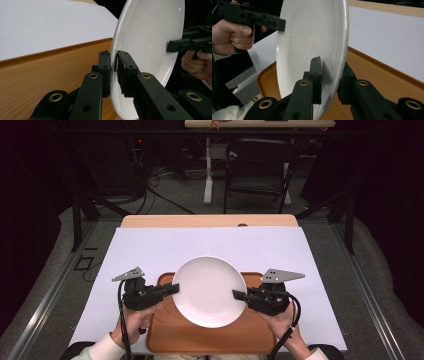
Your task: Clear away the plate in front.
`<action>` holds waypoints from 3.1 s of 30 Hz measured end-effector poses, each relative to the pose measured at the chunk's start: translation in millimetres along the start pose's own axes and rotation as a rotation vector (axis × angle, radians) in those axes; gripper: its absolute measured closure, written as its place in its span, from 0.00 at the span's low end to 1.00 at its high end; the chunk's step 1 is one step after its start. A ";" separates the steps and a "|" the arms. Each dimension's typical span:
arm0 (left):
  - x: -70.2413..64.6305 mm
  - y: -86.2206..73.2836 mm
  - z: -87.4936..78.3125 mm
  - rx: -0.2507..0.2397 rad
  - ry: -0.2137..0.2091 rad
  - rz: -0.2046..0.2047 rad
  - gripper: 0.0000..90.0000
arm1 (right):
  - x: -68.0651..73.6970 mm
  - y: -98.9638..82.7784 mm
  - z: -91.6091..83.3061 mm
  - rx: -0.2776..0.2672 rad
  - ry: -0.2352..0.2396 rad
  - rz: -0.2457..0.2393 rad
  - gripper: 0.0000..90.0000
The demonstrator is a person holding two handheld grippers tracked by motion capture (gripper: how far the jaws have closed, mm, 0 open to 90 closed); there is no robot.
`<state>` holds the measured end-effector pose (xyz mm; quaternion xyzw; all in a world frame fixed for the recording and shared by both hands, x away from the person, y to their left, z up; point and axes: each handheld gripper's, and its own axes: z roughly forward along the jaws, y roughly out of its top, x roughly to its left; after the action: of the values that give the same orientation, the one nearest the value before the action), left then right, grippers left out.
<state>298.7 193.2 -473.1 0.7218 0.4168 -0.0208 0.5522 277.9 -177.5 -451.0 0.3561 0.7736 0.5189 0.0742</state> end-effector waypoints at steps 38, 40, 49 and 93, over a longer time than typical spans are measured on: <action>12.3 -26.6 13.0 0.204 0.077 -0.025 0.88 | -6.0 -28.4 35.5 0.245 -0.033 0.056 0.83; 13.0 -27.3 14.2 0.209 0.082 -0.021 0.88 | -6.6 -29.1 37.3 0.257 -0.036 0.051 0.83; 15.9 -29.8 20.6 0.221 0.099 -0.015 0.88 | -9.6 -30.3 41.4 0.286 -0.043 0.052 0.80; 30.1 -44.6 54.0 0.339 0.186 -0.057 0.73 | -23.3 -43.3 75.1 0.511 -0.112 0.095 0.52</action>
<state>313.7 168.6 -543.6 0.7912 0.4767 -0.0394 0.3810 311.0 -144.8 -527.9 0.4271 0.8567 0.2891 0.0001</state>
